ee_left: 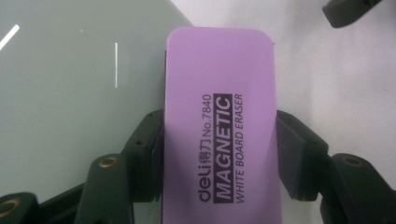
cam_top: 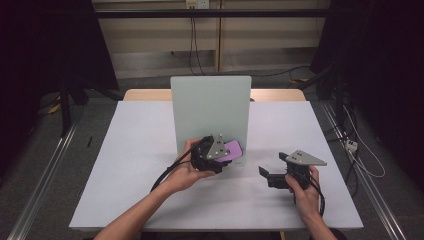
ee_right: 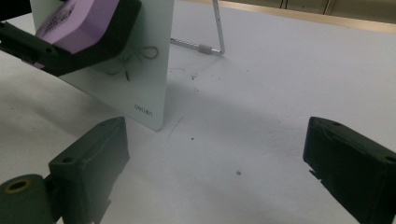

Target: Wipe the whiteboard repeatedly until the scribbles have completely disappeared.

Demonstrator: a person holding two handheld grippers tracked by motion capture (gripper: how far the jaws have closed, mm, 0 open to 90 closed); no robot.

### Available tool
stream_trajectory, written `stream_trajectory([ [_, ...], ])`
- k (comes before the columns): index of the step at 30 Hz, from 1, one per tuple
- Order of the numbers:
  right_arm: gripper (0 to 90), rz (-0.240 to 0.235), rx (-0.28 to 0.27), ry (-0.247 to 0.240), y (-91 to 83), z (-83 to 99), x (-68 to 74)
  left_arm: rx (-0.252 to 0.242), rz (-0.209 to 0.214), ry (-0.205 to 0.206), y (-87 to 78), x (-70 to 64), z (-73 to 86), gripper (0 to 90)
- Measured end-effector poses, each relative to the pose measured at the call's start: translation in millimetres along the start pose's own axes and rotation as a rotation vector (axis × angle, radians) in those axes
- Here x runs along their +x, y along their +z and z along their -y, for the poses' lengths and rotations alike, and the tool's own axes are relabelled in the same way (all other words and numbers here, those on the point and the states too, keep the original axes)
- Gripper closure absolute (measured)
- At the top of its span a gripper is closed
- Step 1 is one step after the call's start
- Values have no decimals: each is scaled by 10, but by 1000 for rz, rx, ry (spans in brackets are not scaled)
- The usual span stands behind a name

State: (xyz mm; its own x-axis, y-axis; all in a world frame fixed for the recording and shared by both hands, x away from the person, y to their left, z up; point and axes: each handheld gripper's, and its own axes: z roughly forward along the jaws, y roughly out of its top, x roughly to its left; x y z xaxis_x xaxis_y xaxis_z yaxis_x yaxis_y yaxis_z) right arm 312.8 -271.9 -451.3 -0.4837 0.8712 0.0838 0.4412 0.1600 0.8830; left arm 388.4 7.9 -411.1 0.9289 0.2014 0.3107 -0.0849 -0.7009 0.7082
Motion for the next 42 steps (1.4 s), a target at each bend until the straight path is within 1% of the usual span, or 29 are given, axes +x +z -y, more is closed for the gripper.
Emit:
stream_trajectory([
  [2, 68, 1, -3, 2, -4, 0, -3, 12, 8, 10, 40, -34, -3, 412],
  [3, 68, 1, -4, 2, -6, 1, -6, 14, 11, 8, 55, -46, -4, 412],
  [6, 68, -1, -5, 5, -10, 1, -10, 31, 36, 24, 130, -93, -3, 412],
  [12, 68, 2, -16, 8, -36, 4, -22, 69, 87, 28, 254, -188, 44, 412],
  [17, 68, 1, -14, 6, -33, 3, -21, 81, 100, 32, 284, -196, 25, 412],
  [19, 68, 1, -14, 8, -28, 1, -18, 76, 95, 25, 284, -195, 11, 412],
  [22, 68, 2, -15, 5, -27, 1, -21, 52, 66, 7, 234, -139, -50, 413],
  [23, 68, 2, -15, 6, -27, 0, -22, 47, 55, -12, 198, -104, -80, 413],
  [25, 68, 2, -15, 5, -26, 2, -26, 40, 23, -15, 120, -42, -136, 413],
  [27, 68, 1, -13, 6, -27, 3, -24, 19, -1, -42, 31, 33, -167, 413],
  [28, 68, 0, -13, 4, -29, 5, -25, 12, -6, -49, 5, 61, -172, 413],
  [30, 68, 2, -16, 5, -30, 5, -28, 3, -2, -62, 2, 71, -164, 413],
  [31, 68, 3, -16, 5, -31, 4, -28, 8, -3, -49, 8, 61, -164, 413],
  [32, 68, 3, -16, 4, -31, 4, -27, 13, -4, -46, 24, 45, -165, 412],
  [34, 68, 2, -13, 6, -30, 2, -20, 27, 19, -39, 74, 14, -160, 413],
  [35, 68, 1, -14, 7, -29, 1, -17, 35, 33, -27, 123, -21, -150, 413],
  [37, 68, 2, -14, 3, -32, 1, -16, 55, 48, -11, 197, -91, -132, 412],
  [39, 68, 2, -15, 5, -36, 4, -22, 74, 77, -6, 270, -144, -109, 412],
  [41, 68, 5, -15, 2, -41, 6, -33, 81, 92, 6, 328, -191, -92, 413],
  [42, 67, 4, -16, 2, -42, 6, -34, 93, 99, 21, 363, -222, -86, 413],
])
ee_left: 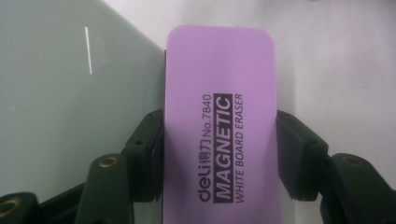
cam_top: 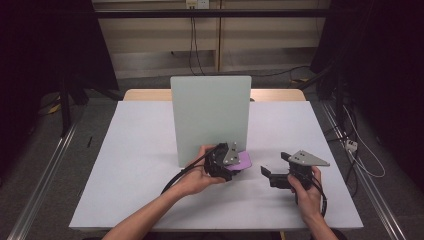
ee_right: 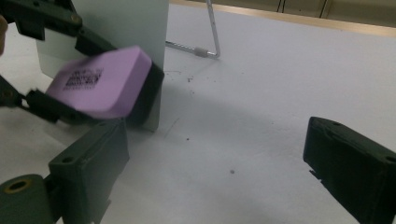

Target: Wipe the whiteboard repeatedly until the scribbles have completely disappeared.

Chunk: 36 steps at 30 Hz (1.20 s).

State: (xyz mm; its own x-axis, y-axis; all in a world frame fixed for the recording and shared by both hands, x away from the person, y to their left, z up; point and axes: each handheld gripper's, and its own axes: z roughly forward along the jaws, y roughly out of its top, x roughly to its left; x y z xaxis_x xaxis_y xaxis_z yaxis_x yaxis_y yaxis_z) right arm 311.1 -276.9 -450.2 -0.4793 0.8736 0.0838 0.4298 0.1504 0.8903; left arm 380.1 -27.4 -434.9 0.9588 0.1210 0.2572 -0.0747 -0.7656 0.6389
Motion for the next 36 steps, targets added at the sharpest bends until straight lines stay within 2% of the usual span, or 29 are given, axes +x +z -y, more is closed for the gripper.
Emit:
stream_trajectory([
  [2, 68, 0, 1, -2, -1, 0, 1, 5, -2, 24, 33, -27, -11, 412],
  [8, 67, 1, 1, -3, -1, -1, 1, -61, -11, 19, -28, 71, -89, 413],
  [13, 67, 0, 1, -3, -1, -1, 1, -153, -52, -19, -272, 324, -250, 412],
  [16, 67, -1, -2, -1, -1, 1, -1, -183, -53, -35, -354, 411, -275, 412],
  [19, 67, -1, 0, 0, -6, 1, -3, -169, -48, 10, -288, 353, -255, 412],
  [21, 67, 0, 0, 6, -11, 1, -1, -162, -29, 13, -212, 302, -236, 412],
  [24, 67, 10, -4, 1, -19, 2, -15, -132, -9, 44, -88, 210, -220, 412],
  [34, 67, 21, -14, 14, -61, 8, -38, -98, 51, 76, 176, 30, -167, 412],
  [35, 67, 21, -14, 14, -62, 9, -37, -87, 56, 89, 203, 9, -160, 412],
  [36, 67, 20, -15, 14, -63, 8, -35, -51, 65, 129, 214, 5, -156, 412],
])
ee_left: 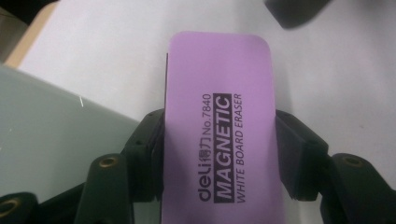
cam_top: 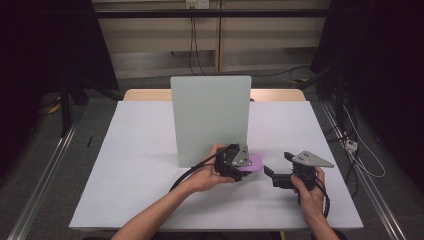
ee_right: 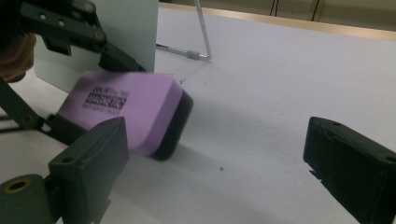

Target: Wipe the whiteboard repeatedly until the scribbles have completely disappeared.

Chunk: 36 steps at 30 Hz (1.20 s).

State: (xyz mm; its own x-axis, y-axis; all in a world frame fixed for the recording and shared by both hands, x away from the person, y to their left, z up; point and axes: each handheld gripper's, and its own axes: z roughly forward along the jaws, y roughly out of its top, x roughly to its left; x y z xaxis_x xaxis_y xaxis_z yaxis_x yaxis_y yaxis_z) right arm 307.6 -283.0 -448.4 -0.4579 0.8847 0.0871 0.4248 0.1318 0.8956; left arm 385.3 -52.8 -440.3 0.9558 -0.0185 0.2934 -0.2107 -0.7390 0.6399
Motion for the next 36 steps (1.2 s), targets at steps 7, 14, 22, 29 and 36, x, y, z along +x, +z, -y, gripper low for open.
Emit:
stream_trajectory([
  [7, 66, -4, -1, -3, 3, 2, 0, -41, -38, -39, -74, 10, 15, 412],
  [14, 66, -7, 4, 0, 11, 0, 16, -61, -100, -74, -304, 76, 90, 413],
  [22, 65, -11, 8, -5, 30, 2, 19, -82, -120, -152, -587, 124, 339, 412],
  [29, 65, -15, 15, -3, 69, -7, 43, -120, -115, -265, -827, 169, 519, 412],
  [36, 65, -17, 25, 3, 121, -11, 56, -131, -82, -356, -1013, 199, 664, 412],
])
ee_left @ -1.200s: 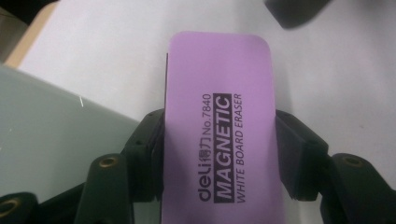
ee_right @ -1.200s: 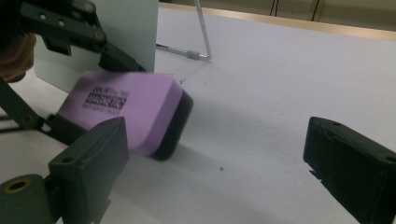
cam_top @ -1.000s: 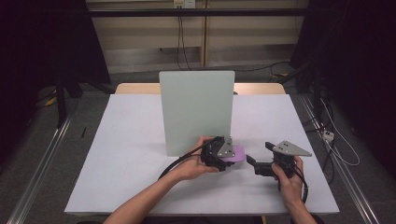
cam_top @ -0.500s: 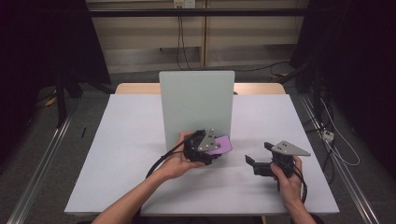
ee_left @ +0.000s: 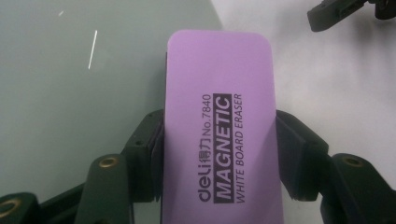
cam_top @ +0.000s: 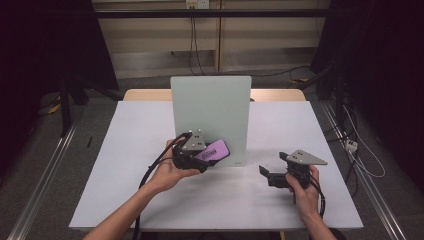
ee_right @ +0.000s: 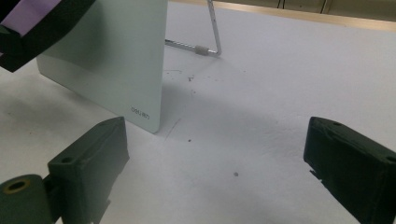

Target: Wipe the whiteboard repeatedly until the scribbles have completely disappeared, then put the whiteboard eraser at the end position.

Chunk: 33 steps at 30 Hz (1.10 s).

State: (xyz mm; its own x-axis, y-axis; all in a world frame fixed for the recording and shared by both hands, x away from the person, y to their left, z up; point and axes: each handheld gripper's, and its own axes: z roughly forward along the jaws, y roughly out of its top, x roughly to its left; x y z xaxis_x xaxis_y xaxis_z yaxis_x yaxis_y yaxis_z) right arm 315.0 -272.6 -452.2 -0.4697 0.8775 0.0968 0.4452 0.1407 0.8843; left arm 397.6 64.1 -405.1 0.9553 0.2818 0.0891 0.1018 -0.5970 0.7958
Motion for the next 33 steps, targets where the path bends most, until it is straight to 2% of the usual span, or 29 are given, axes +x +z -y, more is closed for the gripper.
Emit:
stream_trajectory([
  [5, 65, -4, 7, -6, 3, 4, 6, 9, 12, -47, -90, 11, 76, 412],
  [15, 65, -16, 5, -10, -6, 10, 23, 31, 33, -85, -212, -30, 77, 411],
  [18, 65, -16, 5, -13, -16, 14, 15, 40, 49, -104, -228, -31, 115, 411],
  [21, 65, -16, 5, -11, -18, 15, 15, 65, 41, -115, -222, -46, 147, 411],
  [23, 65, -16, 4, -12, -19, 12, 16, 64, 52, -137, -221, -54, 170, 412],
  [27, 65, -11, 8, -8, -7, 5, 18, 89, 63, -142, -241, -66, 201, 412],
  [29, 65, -8, 10, -9, 1, 2, 20, 90, 67, -159, -240, -78, 207, 412],
  [33, 65, -8, 12, -8, 4, 6, 23, 114, 75, -145, -265, -100, 205, 411],
])
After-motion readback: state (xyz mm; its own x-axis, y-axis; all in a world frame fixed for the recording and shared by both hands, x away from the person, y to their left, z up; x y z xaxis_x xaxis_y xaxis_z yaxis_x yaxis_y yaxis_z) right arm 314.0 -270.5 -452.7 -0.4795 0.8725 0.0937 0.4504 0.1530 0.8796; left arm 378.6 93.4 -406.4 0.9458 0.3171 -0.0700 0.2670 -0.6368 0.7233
